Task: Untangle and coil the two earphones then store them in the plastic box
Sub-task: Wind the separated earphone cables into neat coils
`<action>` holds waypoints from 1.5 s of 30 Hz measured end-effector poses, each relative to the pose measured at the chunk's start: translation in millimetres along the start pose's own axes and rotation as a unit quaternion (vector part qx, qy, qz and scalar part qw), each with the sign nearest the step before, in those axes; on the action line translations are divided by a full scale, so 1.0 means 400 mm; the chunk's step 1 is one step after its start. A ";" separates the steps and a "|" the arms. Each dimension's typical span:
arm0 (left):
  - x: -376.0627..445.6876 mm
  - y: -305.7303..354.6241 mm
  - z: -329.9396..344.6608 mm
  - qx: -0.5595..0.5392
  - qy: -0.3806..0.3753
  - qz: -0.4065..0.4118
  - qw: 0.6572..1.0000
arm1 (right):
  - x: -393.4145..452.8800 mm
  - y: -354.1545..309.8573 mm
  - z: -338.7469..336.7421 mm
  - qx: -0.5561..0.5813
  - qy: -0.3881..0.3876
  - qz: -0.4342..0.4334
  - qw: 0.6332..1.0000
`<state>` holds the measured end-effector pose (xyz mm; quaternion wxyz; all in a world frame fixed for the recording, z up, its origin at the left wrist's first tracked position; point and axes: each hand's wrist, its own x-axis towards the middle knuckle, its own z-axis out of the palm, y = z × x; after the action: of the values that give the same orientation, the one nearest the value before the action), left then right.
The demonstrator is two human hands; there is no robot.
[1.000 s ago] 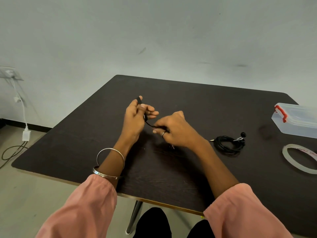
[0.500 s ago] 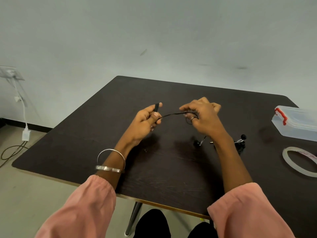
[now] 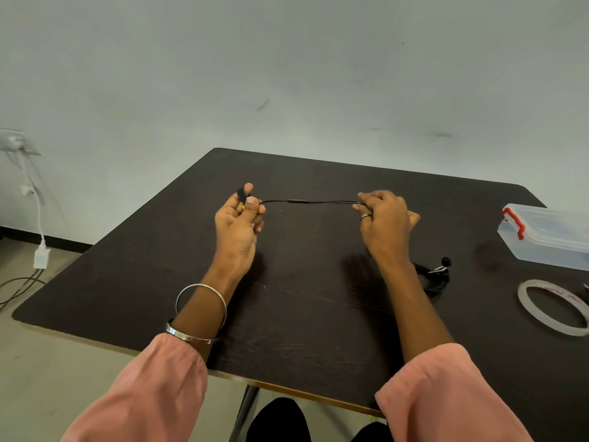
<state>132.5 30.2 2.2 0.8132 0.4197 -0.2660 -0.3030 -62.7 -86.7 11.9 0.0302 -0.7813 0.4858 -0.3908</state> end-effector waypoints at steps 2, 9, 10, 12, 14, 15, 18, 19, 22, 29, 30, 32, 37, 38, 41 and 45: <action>-0.001 0.001 0.000 0.005 0.021 0.002 1.000 | 0.002 0.004 0.003 0.049 -0.053 -0.031 0.997; 0.005 0.002 -0.010 -0.002 0.051 0.005 0.999 | -0.010 -0.048 -0.044 0.418 -0.041 0.033 0.907; 0.004 0.001 -0.008 0.005 0.049 0.011 0.999 | -0.007 -0.045 -0.044 0.401 -0.033 0.059 0.914; 0.003 0.000 -0.007 0.013 0.054 0.018 0.998 | 0.000 -0.017 -0.033 0.247 -0.016 0.081 0.966; 0.005 0.002 -0.010 0.014 0.065 0.020 0.998 | -0.002 0.009 -0.018 0.085 -0.005 0.082 0.993; 0.006 0.001 -0.012 0.013 0.068 0.019 0.997 | -0.001 0.016 -0.015 0.067 0.008 0.081 0.994; 0.006 -0.002 -0.013 0.030 0.058 0.023 0.998 | 0.007 0.016 -0.025 0.081 0.001 0.074 0.994; 0.004 -0.004 -0.011 0.046 0.049 0.027 0.997 | 0.008 0.014 -0.028 0.065 -0.041 0.067 0.995; -0.003 -0.010 -0.002 0.106 0.014 0.044 0.993 | 0.002 -0.008 -0.042 0.083 -0.175 -0.011 0.981; -0.020 -0.022 0.011 0.178 -0.109 0.078 0.975 | -0.054 -0.148 -0.006 0.336 -0.287 -0.075 0.894; -0.018 -0.025 0.009 0.189 -0.123 0.080 0.971 | -0.056 -0.155 0.001 0.343 -0.288 -0.065 0.892; -0.013 -0.033 0.005 0.241 -0.147 0.089 0.955 | -0.050 -0.149 -0.004 0.383 -0.264 -0.042 0.884; -0.032 -0.052 0.014 0.308 -0.264 0.053 0.913 | -0.037 -0.117 -0.047 0.383 -0.229 -0.077 0.891; -0.031 -0.055 0.012 0.313 -0.282 0.046 0.906 | -0.038 -0.116 -0.049 0.371 -0.236 -0.090 0.894; -0.028 -0.051 0.007 0.341 -0.304 0.023 0.889 | -0.031 -0.105 -0.046 0.311 -0.226 -0.125 0.915; -0.039 -0.049 0.010 0.381 -0.341 0.013 0.859 | -0.021 -0.086 -0.027 0.176 -0.146 -0.262 0.938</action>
<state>114.0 30.1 -15.0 0.4525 0.5638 -0.6266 -0.2910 -46.2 -58.4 29.1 0.1339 -0.9117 0.1774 -0.3457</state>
